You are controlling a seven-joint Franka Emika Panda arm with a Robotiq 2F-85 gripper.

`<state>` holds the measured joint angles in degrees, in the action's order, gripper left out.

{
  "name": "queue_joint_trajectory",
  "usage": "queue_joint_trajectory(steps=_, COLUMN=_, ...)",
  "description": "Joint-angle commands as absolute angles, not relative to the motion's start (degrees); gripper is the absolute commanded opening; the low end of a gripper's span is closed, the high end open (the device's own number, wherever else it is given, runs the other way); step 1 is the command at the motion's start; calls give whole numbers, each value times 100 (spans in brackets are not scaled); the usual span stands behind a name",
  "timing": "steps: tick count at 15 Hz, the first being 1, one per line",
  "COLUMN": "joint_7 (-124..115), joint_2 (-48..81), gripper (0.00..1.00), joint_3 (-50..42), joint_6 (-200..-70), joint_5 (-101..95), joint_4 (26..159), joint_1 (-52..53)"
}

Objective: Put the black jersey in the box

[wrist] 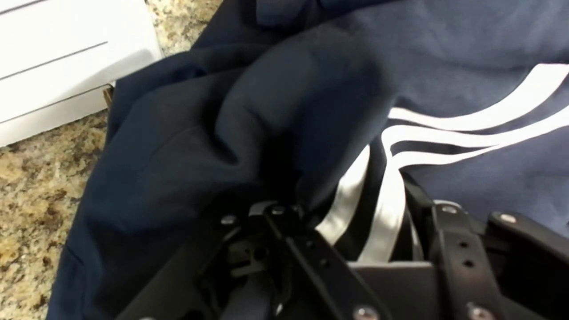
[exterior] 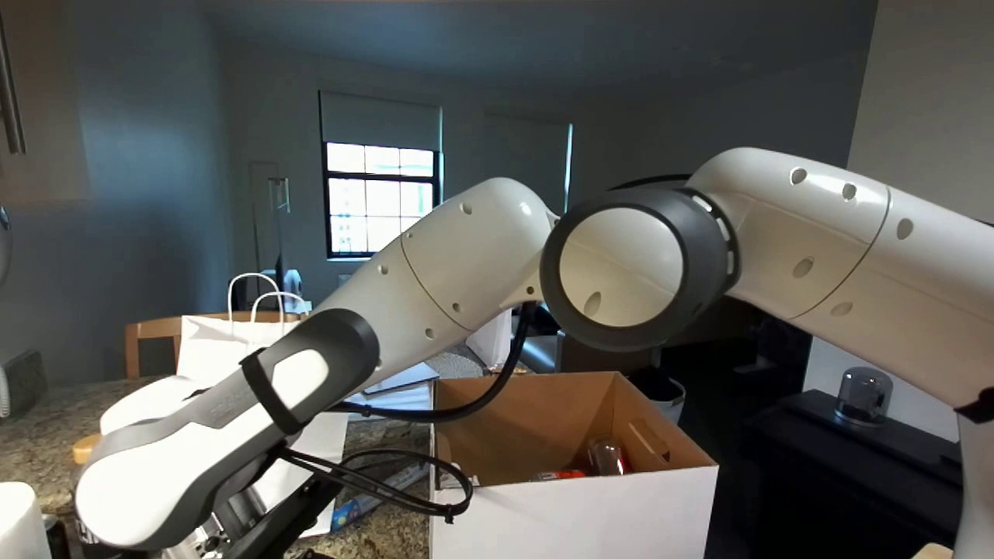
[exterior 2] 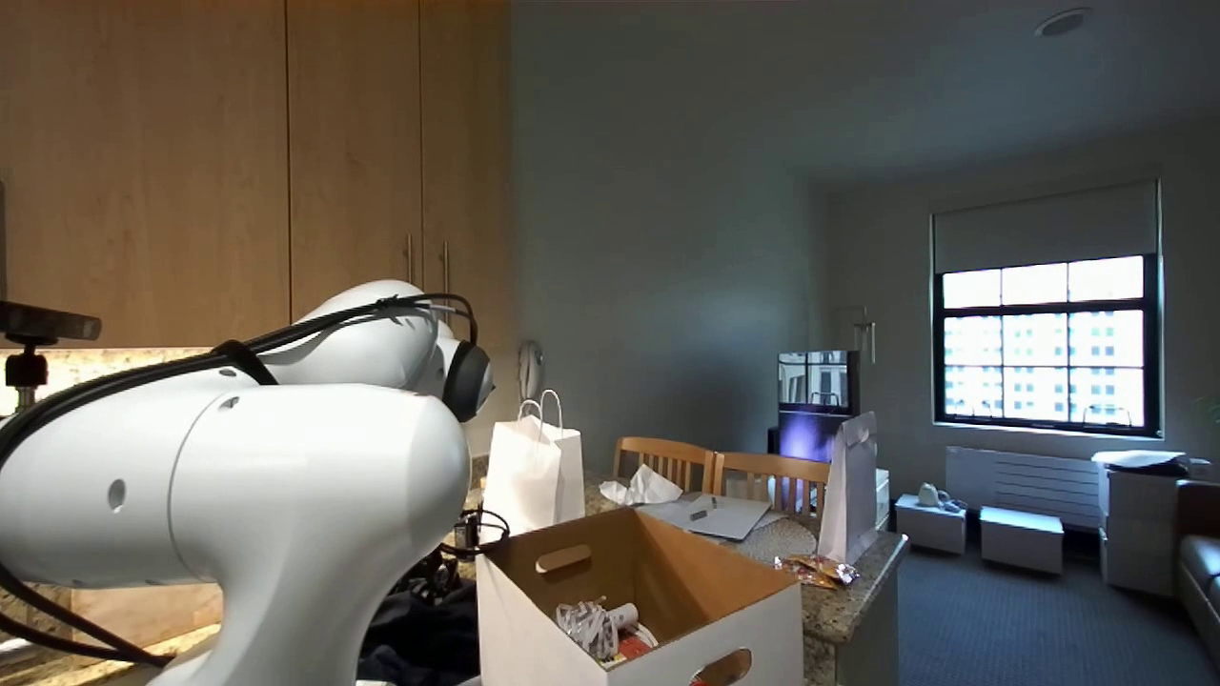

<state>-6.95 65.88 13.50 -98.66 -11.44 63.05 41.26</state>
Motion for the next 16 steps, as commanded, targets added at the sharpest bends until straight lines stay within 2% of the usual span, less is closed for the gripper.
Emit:
queue_joint_trajectory(steps=1, joint_7=-528, joint_2=6451, gripper=28, joint_3=1449, joint_6=-9901, joint_5=-1114, joint_4=6394, joint_1=4071)
queue_joint_trajectory(steps=4, joint_7=-588, joint_2=6344, gripper=9, joint_3=1483, joint_6=-10026, joint_5=-1086, joint_4=6499, joint_1=4021)
queue_joint_trajectory(steps=8, joint_7=-381, joint_2=6203, gripper=4, joint_3=1654, joint_6=-10124, joint_5=-1037, joint_4=6645, joint_1=3875)
queue_joint_trajectory(steps=11, joint_7=-529, joint_2=5888, gripper=8, joint_3=1653, joint_6=-10150, joint_5=-1239, joint_4=6774, joint_1=4009)
queue_joint_trajectory(steps=16, joint_7=-673, joint_2=4763, gripper=8, joint_3=1673, joint_6=-9886, joint_5=-1689, joint_4=7338, joint_1=4284)
